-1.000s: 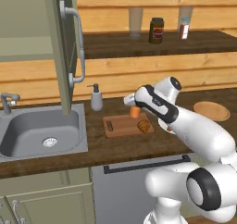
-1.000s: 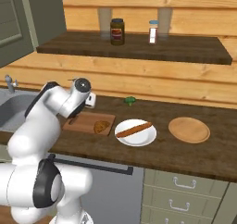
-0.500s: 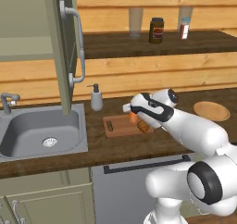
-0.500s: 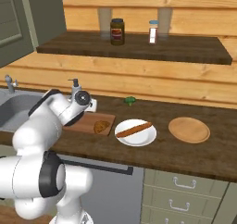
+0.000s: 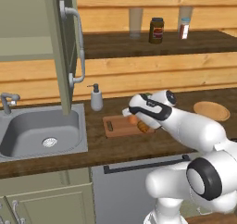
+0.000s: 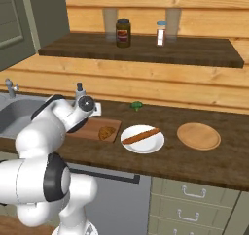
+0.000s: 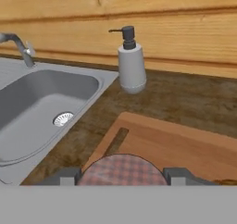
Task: From the different types of pastries on the counter, select a croissant and place it on the cutting board. Then retrieve a jar of jam from the cabinet and place it alongside the croissant on the cutting board.
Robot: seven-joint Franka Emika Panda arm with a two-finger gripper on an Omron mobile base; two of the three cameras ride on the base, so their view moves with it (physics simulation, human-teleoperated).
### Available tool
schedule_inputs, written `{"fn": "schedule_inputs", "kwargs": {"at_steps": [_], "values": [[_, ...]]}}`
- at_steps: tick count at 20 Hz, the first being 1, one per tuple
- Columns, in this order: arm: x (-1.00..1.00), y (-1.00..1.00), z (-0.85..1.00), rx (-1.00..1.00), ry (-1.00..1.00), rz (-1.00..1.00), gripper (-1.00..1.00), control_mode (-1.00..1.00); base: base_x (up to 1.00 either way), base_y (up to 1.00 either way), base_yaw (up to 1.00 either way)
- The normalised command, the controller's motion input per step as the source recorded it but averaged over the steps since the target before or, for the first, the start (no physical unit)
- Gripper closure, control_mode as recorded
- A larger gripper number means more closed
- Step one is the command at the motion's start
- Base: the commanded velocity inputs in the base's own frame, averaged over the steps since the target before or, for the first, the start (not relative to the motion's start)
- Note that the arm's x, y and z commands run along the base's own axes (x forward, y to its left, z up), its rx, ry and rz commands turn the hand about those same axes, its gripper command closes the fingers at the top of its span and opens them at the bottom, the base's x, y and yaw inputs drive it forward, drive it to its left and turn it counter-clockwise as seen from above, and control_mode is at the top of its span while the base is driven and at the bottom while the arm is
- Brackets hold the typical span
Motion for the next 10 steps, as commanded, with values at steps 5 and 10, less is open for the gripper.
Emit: {"fn": "schedule_inputs", "kwargs": {"at_steps": [5,10], "values": [[0.04,0.00,0.00,-0.15,-0.07,0.00,1.00,-1.00,0.00,0.00,0.00],[-0.01,-0.01,-0.02,-0.02,0.00,0.02,1.00,-1.00,0.00,0.00,0.00]]}}
